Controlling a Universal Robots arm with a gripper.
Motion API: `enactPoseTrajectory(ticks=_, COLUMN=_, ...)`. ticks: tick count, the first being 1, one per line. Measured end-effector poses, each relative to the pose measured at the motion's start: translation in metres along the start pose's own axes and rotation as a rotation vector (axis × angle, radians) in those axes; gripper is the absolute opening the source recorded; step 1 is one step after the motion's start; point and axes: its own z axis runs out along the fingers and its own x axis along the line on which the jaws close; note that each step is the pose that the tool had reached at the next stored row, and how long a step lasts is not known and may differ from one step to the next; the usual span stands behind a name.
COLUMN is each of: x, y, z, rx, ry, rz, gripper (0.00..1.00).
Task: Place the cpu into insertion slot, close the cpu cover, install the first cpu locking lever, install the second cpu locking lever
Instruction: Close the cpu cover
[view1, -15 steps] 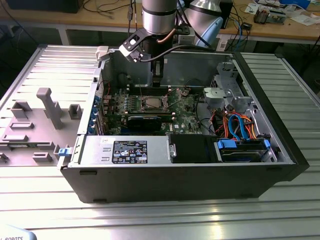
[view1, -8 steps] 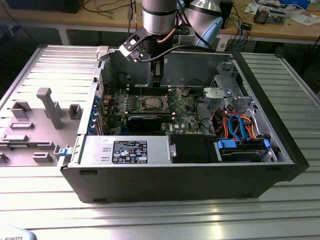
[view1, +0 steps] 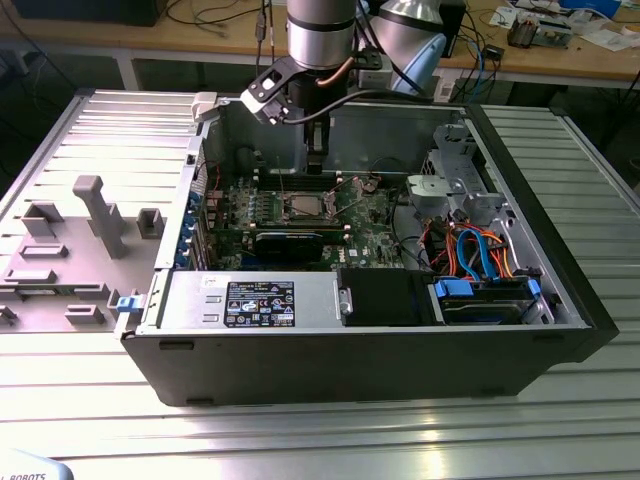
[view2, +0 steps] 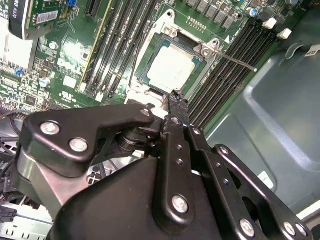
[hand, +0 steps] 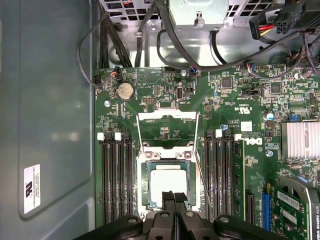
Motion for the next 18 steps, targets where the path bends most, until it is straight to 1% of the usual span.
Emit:
enactPoseTrajectory(ticks=5, x=0.0, y=0.004, z=0.0001, rx=0.0, ry=0.0, rz=0.0, gripper=0.11)
enactPoseTrajectory(ticks=7, x=0.0001, y=0.0082, z=0.0002, rx=0.0, ry=0.0, rz=0.0, gripper=0.11)
enactPoseTrajectory(ticks=10, x=0.0002, y=0.0125, z=0.0004, rx=0.0, ry=0.0, rz=0.0, gripper=0.11)
enactPoseTrajectory(ticks=14, x=0.0002, y=0.0144, z=0.0004, rx=0.0, ry=0.0, rz=0.0, gripper=0.11)
enactPoseTrajectory(ticks=18, x=0.0003, y=0.0176, z=0.0005, rx=0.0, ry=-0.0001, rz=0.0, gripper=0.11)
